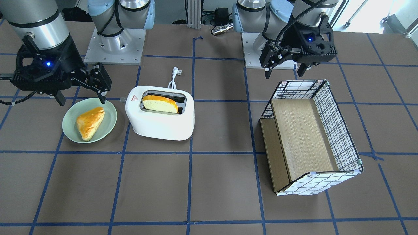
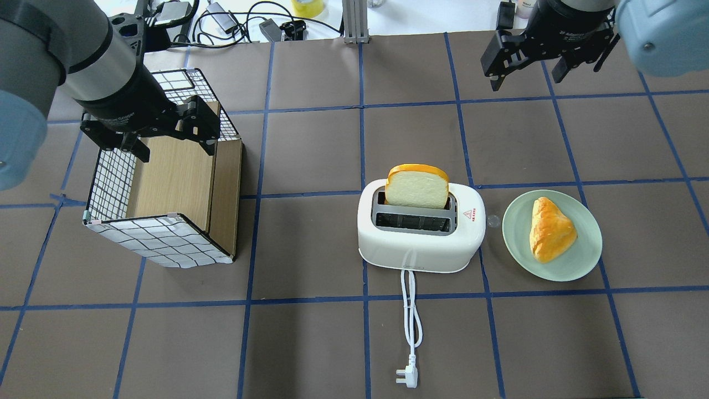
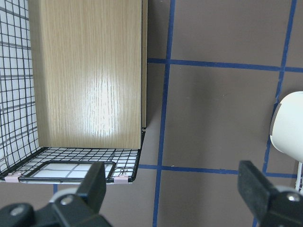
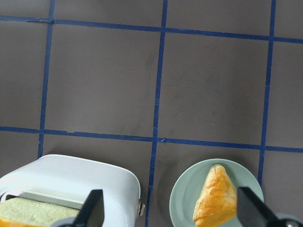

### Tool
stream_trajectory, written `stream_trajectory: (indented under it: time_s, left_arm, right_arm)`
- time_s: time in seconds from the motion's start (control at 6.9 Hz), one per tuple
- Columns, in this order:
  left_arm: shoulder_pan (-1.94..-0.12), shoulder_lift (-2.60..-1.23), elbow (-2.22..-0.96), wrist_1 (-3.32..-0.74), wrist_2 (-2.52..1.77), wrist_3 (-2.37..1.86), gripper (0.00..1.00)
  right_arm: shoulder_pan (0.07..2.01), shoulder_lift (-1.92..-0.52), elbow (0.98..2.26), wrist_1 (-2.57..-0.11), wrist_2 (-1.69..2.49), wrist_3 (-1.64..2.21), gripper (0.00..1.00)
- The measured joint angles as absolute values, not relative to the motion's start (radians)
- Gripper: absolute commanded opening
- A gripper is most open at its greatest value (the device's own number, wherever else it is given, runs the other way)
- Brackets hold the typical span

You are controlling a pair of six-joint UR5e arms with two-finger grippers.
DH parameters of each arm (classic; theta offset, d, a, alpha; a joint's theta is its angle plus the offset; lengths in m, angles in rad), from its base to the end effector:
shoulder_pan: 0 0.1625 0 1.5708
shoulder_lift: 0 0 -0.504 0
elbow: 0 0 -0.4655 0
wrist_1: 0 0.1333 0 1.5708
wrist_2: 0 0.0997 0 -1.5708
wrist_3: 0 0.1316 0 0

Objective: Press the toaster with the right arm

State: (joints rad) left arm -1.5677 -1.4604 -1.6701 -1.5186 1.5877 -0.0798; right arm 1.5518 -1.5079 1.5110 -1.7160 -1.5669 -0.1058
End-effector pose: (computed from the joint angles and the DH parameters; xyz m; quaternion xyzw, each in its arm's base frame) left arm -0.1295 -0.5182 0.5436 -0.0417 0.9986 -0.0319 0.0072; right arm 0.1221 -0.6169 0.5479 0.0434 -0.9965 0.0710 0.0025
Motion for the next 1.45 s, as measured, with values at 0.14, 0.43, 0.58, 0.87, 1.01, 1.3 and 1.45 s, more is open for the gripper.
stream_trajectory:
  time_s: [0.14,0.43,0.58,0.87,1.01,1.3,1.45]
  left_arm:
    - [-1.568,-1.46,-1.67,-1.519,1.588,-0.08,1.0]
    - [-1.568,-1.46,-1.67,-1.519,1.588,-0.08,1.0]
    - [-1.568,-1.46,-1.67,-1.519,1.588,-0.08,1.0]
    - [-1.568,-1.46,-1.67,-1.519,1.588,-0.08,1.0]
    - [-1.568,-1.46,-1.67,-1.519,1.588,-0.08,1.0]
    - [-1.568,-1.46,-1.67,-1.519,1.588,-0.08,1.0]
    - [-1.568,-1.46,-1.67,-1.519,1.588,-0.08,1.0]
  right_arm:
    - [1.552,-1.508,1.511,-1.716,-1.567,-0.106,1.0]
    - [1.551,-1.508,1.511,-1.716,-1.569,-0.107,1.0]
    - [1.551,-1.508,1.511,-1.715,-1.569,-0.106,1.0]
    - [1.552,-1.508,1.511,-1.71,-1.571,-0.105,0.75]
    - [1.553,-1.509,1.511,-1.709,-1.572,-0.103,0.29]
    - [1.552,-1.515,1.511,-1.68,-1.569,-0.099,0.0]
    - [1.552,-1.517,1.511,-1.634,-1.566,-0.095,0.0]
